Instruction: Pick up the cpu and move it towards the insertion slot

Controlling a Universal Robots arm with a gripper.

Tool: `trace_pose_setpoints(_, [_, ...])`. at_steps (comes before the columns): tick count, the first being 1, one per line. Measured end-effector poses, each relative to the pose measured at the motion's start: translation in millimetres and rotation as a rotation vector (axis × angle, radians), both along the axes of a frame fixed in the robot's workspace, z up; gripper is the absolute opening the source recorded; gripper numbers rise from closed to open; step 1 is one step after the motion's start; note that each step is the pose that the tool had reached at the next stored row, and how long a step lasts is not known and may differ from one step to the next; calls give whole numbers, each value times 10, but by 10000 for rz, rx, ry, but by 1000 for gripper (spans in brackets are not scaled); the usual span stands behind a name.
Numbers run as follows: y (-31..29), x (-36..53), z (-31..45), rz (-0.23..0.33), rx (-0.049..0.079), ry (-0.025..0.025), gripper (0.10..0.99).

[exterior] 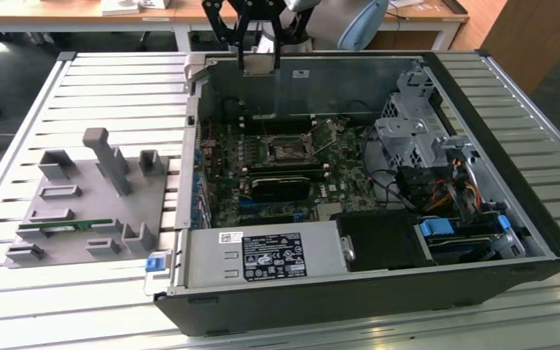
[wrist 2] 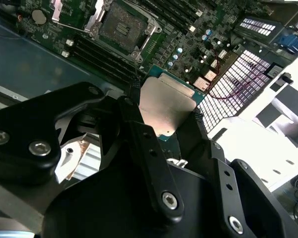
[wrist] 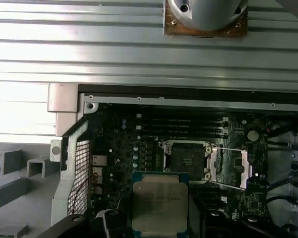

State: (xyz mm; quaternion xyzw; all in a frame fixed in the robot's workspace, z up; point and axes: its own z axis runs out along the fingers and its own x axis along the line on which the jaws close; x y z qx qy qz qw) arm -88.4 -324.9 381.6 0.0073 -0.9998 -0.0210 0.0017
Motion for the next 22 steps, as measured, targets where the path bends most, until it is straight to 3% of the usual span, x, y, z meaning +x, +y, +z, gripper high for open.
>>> trace_pose_setpoints(13, [27, 242, -1, 0, 0, 0, 541])
trace_pose_setpoints(22, [29, 337, -2, 0, 0, 0, 541])
